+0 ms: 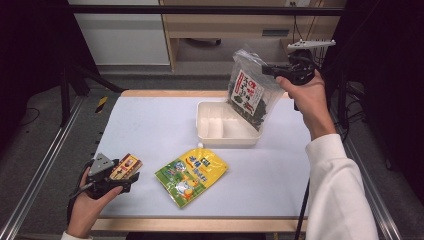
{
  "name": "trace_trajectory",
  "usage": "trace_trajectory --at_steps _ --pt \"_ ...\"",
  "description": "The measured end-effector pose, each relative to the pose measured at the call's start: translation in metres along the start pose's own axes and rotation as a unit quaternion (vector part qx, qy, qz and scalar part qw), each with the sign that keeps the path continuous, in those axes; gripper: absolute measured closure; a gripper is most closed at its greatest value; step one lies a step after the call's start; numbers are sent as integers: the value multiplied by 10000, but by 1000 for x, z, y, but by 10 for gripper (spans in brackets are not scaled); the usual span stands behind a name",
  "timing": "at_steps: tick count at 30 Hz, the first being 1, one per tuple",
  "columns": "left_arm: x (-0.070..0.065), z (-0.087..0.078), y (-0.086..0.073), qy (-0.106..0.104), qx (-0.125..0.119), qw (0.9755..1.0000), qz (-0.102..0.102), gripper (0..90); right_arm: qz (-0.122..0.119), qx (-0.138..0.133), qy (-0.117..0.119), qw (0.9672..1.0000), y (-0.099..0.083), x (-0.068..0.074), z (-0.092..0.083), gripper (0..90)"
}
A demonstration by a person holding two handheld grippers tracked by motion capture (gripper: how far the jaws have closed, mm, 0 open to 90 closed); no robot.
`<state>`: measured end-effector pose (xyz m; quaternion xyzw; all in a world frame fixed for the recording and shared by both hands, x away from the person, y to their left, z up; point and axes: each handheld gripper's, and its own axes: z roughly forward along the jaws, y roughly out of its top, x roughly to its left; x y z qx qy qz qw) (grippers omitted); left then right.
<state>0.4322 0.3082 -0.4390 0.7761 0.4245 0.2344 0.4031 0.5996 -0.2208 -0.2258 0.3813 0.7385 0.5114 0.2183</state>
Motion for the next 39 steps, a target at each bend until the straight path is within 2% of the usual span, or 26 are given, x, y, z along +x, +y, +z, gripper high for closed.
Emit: trace_trajectory --at_steps 8,22,26,34,39 --pt "-1 0 0 -12 2 10000 15 96 35 -80 -28 10000 -10 -6 9 887" --pt "-2 1 0 -45 31 10000 67 94 -23 27 -250 9997 -11 -7 0 886" --pt "-3 1 0 -63 31 10000 69 94 -87 181 -284 9994 -15 -4 7 886" --pt "-2 1 1 -62 13 10000 63 94 62 135 -269 9995 -18 -6 16 886" --pt "-3 0 1 -67 7 9999 88 94 13 170 -256 9995 -14 -3 19 887"
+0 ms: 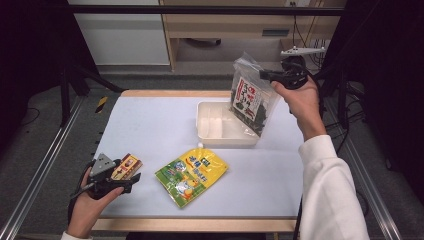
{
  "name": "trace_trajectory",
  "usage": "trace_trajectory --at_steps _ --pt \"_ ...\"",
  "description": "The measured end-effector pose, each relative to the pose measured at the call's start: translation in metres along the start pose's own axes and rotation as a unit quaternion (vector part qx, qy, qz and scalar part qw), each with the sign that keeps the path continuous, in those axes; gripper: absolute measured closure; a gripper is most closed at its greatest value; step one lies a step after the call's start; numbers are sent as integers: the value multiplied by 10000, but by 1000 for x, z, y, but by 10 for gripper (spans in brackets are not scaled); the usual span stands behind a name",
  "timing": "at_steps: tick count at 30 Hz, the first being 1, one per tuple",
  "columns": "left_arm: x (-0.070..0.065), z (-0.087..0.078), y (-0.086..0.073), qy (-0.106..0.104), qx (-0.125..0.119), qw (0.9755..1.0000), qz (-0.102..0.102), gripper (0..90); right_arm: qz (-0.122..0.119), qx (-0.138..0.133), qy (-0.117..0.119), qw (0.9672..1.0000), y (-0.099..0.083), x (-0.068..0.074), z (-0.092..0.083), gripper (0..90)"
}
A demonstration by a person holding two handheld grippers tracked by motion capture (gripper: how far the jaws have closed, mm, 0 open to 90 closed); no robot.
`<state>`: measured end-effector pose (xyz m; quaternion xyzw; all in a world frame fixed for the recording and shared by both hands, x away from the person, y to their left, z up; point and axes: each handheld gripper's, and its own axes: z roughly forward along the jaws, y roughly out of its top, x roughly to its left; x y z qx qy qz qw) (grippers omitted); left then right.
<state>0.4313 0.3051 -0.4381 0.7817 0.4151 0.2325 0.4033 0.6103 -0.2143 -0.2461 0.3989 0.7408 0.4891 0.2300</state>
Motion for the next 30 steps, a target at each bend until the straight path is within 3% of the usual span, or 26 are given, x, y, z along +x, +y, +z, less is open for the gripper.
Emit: trace_trajectory --at_steps 6,12,30 --pt "0 -1 0 -1 -20 10000 -34 94 -65 -100 -3 9999 7 6 4 888" --pt "1 -1 0 -6 -18 10000 -3 94 54 -267 43 9996 -7 2 11 888" --pt "-2 0 0 -49 26 10000 42 94 445 -48 93 9990 -40 -11 20 885"
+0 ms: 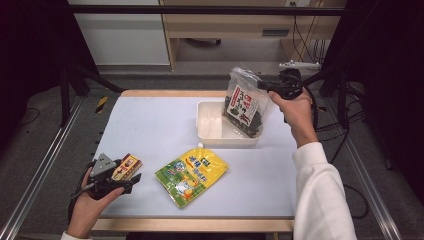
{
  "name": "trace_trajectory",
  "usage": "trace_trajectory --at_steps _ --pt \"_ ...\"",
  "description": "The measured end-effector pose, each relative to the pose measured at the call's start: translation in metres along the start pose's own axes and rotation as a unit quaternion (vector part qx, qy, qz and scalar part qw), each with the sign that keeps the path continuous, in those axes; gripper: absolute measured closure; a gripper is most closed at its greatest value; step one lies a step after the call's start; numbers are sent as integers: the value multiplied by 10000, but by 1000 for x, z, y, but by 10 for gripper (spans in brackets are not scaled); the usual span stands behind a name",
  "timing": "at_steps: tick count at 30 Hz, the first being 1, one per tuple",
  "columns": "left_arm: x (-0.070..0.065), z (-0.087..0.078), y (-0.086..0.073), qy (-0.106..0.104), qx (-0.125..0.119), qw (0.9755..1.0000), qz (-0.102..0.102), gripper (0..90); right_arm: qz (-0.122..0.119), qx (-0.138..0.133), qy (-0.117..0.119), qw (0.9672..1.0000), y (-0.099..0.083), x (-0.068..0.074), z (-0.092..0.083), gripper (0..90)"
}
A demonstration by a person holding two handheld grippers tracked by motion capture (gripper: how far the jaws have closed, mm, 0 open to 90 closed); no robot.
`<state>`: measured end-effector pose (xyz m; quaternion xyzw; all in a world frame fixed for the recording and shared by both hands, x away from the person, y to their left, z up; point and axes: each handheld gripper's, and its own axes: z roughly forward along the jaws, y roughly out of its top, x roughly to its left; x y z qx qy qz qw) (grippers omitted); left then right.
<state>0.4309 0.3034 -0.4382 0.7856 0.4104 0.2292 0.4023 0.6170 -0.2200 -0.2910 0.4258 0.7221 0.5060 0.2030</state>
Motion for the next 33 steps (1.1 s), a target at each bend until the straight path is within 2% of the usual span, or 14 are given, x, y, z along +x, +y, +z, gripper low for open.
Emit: trace_trajectory --at_steps 10,16,20,22,25,33 --pt "-1 0 0 8 -5 10000 24 94 -64 23 80 9999 -2 2 -4 837" --pt "-1 0 0 9 -17 10000 34 93 -80 -134 2 9999 0 5 -12 629" --pt "-1 0 1 17 -34 10000 60 93 -236 -100 -133 9996 1 12 -22 468" --pt "-2 1 1 11 -33 10000 64 93 -403 -140 -236 9988 1 17 -29 430" --pt "-3 1 1 5 -18 10000 98 93 -512 -191 -293 9981 1 24 -38 382" --pt "-4 1 2 33 -43 9999 120 93 -701 -472 -337 9958 -2 45 -69 232"
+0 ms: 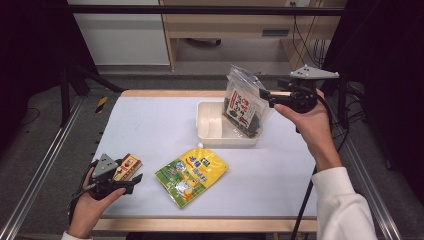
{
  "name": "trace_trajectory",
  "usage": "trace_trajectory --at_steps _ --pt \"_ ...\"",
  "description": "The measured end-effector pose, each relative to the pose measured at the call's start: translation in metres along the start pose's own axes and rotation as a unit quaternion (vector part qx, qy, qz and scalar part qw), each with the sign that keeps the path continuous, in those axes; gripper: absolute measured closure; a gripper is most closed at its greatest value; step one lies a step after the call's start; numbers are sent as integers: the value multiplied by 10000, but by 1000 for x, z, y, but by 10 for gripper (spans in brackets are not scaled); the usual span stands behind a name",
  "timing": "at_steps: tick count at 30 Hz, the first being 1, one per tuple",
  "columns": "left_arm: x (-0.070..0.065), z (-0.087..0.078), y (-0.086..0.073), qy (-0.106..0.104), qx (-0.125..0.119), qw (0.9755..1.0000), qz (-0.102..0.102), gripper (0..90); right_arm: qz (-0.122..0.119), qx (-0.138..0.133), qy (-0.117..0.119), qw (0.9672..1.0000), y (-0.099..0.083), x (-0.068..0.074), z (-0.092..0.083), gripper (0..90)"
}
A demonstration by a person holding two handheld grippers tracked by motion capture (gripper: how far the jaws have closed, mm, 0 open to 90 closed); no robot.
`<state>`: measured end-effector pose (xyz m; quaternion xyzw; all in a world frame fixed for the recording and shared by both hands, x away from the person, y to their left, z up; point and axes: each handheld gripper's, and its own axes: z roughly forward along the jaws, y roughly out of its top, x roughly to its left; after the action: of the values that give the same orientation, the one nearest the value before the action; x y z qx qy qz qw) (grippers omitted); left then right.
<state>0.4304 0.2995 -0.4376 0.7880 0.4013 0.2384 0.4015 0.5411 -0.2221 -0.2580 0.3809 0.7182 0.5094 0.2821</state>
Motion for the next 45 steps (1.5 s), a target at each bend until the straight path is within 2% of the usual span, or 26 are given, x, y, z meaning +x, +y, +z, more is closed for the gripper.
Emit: trace_trajectory --at_steps 3,7,9,12,15,18,20,25,30,37,40,45 --pt "-1 0 0 3 1 10000 -6 93 -68 -105 -23 9999 -6 9 -12 154" --pt "-1 0 0 0 18 10000 15 93 -23 -216 -21 9998 -20 20 -25 112" --pt "-2 1 0 -2 23 10000 24 93 -80 -187 -33 9998 -30 24 -29 88" --pt "-4 1 1 1 23 10000 66 93 -78 -156 -41 9998 -43 29 -31 106" --pt "-4 1 1 5 35 9999 95 93 -135 -32 -204 9997 -62 40 -32 158" --pt "-6 2 2 22 3 10000 96 93 -67 94 -214 9997 -79 52 -30 217" --pt "-8 2 4 70 -26 9999 136 93 -18 255 -163 9995 -92 63 -26 264" --pt "-13 1 6 125 -118 9997 151 95 46 622 141 9980 -120 91 -9 374" --pt "-17 3 6 102 -70 9997 224 96 148 968 329 9947 -136 109 10 443" --pt "-18 4 6 94 -73 9996 260 97 190 1329 590 9892 -157 127 38 483" --pt "-18 3 7 101 -89 9996 260 97 298 1548 571 9858 -167 132 50 484" --pt "-19 4 8 98 -42 9994 339 97 534 1759 633 9809 -181 137 64 469"
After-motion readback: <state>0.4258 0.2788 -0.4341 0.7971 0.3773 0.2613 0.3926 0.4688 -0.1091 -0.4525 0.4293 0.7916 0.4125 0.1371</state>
